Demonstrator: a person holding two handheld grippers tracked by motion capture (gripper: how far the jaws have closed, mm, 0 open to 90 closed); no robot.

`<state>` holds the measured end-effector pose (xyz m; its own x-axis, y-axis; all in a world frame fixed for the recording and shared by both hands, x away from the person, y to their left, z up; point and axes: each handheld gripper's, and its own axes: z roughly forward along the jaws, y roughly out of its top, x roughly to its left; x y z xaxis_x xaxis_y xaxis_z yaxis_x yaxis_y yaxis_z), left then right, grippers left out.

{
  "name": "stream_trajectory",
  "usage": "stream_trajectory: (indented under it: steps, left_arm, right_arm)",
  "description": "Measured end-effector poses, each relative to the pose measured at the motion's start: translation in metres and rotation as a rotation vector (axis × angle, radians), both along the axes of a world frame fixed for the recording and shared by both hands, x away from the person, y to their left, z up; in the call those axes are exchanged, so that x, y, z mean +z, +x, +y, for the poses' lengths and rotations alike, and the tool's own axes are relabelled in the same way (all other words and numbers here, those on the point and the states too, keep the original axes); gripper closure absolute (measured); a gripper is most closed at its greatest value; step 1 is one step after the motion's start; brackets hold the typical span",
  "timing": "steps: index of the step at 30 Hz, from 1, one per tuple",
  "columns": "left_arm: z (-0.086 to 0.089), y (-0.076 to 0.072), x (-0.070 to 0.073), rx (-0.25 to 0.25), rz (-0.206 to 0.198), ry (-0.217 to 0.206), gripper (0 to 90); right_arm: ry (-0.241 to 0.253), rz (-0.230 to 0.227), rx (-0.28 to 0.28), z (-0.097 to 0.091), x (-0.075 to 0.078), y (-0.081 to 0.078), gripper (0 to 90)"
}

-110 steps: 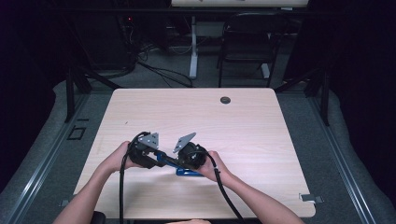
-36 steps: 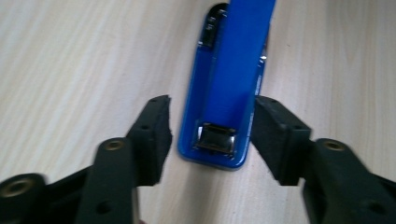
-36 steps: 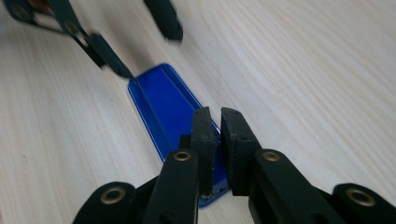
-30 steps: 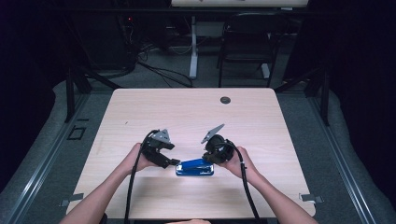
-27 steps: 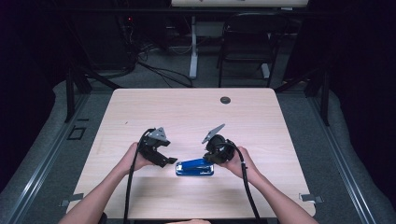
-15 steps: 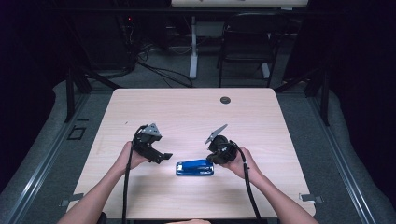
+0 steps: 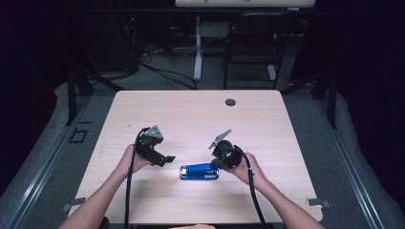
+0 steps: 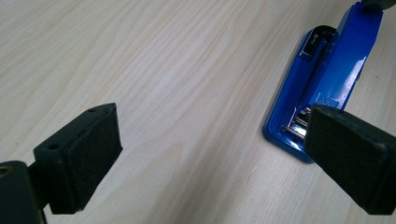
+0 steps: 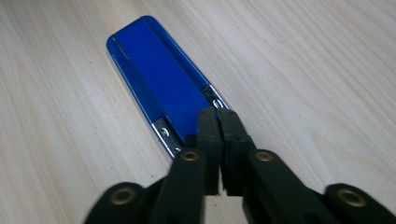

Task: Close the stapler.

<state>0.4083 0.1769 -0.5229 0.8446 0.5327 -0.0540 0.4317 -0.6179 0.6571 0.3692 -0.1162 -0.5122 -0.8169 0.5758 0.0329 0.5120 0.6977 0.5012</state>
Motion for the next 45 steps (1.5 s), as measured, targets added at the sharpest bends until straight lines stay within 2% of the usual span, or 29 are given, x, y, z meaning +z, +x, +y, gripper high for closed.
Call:
stream_trajectory:
  steps: [3,6,7,8,9,10,11,13,18,21,22,29,32,33,35,36,37,39,40,45]
  left_arm:
    - [0.001,0.001,-0.001,0.006,0.005,-0.001,3.6]
    - [0.002,0.002,-0.001,0.007,0.008,-0.003,3.1]
    - [0.003,0.001,-0.001,0.009,0.008,-0.005,2.7]
    - [0.003,0.001,-0.001,0.009,0.008,-0.005,2.2]
    - [0.004,0.001,-0.001,0.01,0.007,-0.009,2.2]
    - [0.004,0.001,-0.001,0.016,0.008,-0.011,2.2]
    - [0.005,0.002,-0.001,0.024,0.007,-0.013,1.7]
    - [0.006,0.002,-0.001,0.033,0.002,-0.01,1.5]
    - [0.01,0.005,-0.003,0.046,0.006,-0.007,0.9]
    - [0.013,0.006,-0.004,0.058,0.01,-0.006,0.5]
    - [0.015,0.008,-0.005,0.067,0.012,-0.004,0.2]
    - [0.026,0.014,-0.01,0.123,0.01,0.008,0.2]
    - [0.028,0.015,-0.012,0.138,0.018,0.021,0.2]
    - [0.028,0.016,-0.013,0.135,0.022,0.024,0.1]
    - [0.03,0.018,-0.017,0.137,0.037,0.046,0.1]
    - [0.03,0.018,-0.017,0.137,0.037,0.046,0.1]
    - [0.031,0.02,-0.019,0.137,0.042,0.058,0.0]
    - [0.032,0.021,-0.02,0.142,0.039,0.064,0.0]
    - [0.033,0.021,-0.02,0.153,0.025,0.074,0.0]
    - [0.036,0.023,-0.022,0.188,0.008,0.104,0.0]
  right_arm:
    - [0.053,-0.01,-0.002,-0.007,0.005,0.003,74.4]
    - [0.083,-0.083,-0.014,-0.011,0.015,0.002,64.1]
    - [0.09,-0.089,-0.021,-0.012,0.017,0.001,57.9]
    - [0.09,-0.089,-0.021,-0.012,0.017,0.001,57.9]
    - [0.08,-0.116,-0.027,-0.013,0.021,0.0,47.6]
    - [0.08,-0.116,-0.027,-0.013,0.021,0.0,47.6]
    - [0.085,-0.118,-0.035,-0.017,0.024,-0.001,36.7]
    - [0.086,-0.127,-0.053,-0.023,0.026,-0.001,29.4]
    - [0.125,-0.148,-0.12,-0.046,0.034,-0.001,16.3]
    - [0.128,-0.159,-0.148,-0.055,0.037,-0.002,14.5]
    - [0.131,-0.164,-0.172,-0.062,0.039,-0.002,10.5]
    - [0.148,-0.182,-0.251,-0.09,0.044,-0.005,0.0]
    - [0.151,-0.185,-0.284,-0.099,0.043,-0.005,0.0]
    - [0.153,-0.187,-0.317,-0.108,0.04,-0.005,0.0]
    - [0.143,-0.188,-0.349,-0.118,0.036,-0.005,0.0]
    - [0.143,-0.188,-0.349,-0.118,0.036,-0.005,0.0]
    - [0.13,-0.189,-0.379,-0.127,0.03,-0.004,0.0]
    - [0.122,-0.188,-0.385,-0.131,0.025,-0.004,0.0]
    - [0.072,-0.182,-0.385,-0.138,0.016,-0.002,0.0]
    - [-0.025,-0.105,-0.374,-0.148,-0.004,0.006,0.0]
